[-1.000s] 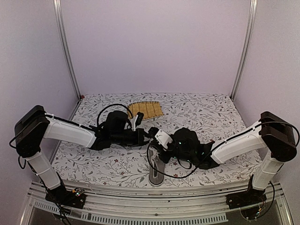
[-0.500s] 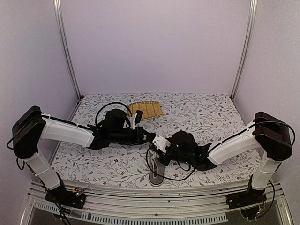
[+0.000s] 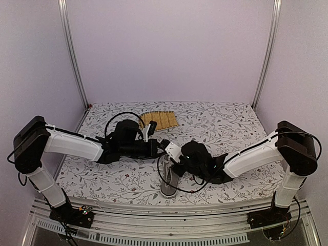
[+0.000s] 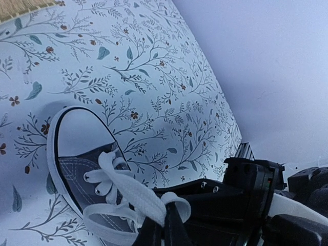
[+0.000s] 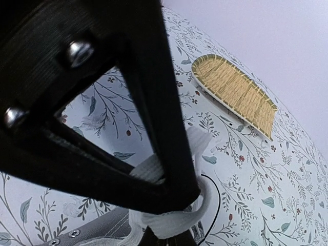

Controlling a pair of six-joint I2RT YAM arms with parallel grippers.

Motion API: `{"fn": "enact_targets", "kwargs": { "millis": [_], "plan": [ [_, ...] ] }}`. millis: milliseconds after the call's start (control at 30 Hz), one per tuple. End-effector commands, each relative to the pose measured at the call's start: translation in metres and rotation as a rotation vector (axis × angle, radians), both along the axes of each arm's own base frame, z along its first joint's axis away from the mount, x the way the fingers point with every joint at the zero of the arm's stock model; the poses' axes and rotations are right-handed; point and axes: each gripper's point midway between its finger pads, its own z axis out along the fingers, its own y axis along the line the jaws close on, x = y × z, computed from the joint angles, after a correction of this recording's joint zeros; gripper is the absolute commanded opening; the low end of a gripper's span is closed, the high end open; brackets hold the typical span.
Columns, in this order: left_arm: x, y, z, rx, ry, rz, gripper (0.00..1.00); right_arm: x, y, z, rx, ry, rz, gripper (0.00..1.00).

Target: Tie the shoes

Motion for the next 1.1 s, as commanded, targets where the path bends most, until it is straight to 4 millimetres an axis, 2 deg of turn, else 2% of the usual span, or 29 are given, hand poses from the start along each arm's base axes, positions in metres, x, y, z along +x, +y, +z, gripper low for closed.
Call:
{"fn": "enact_targets", "kwargs": {
  "millis": [0, 233, 433, 600, 833, 933, 1067],
  "plan": [
    [-0.008, -0.012, 0.026, -0.046, -0.044, -0.039, 0.00, 0.022, -0.016, -0.006, -0.045, -0.009, -0.156, 0.02],
    [-0.012, -0.014, 0.021, -0.055, -0.023, -0.047, 0.00, 0.028, 0.004, -0.015, 0.007, 0.032, -0.162, 0.02],
    [-0.015, -0.015, 0.016, -0.058, -0.007, -0.046, 0.00, 0.058, -0.005, -0.016, 0.036, -0.041, -0.382, 0.02],
    [-0.016, -0.013, 0.010, -0.056, 0.005, -0.041, 0.00, 0.066, -0.005, -0.015, 0.082, -0.053, -0.453, 0.02],
    [-0.021, -0.013, 0.011, -0.065, 0.007, -0.059, 0.00, 0.052, 0.018, -0.016, 0.125, 0.035, -0.289, 0.02],
    [-0.028, -0.018, 0.021, -0.076, 0.000, -0.079, 0.00, 0.040, 0.017, -0.015, 0.155, 0.089, -0.219, 0.02],
    [-0.036, -0.029, 0.033, -0.041, -0.034, -0.098, 0.00, 0.024, 0.011, -0.001, 0.219, 0.154, -0.122, 0.02]
  ]
}}
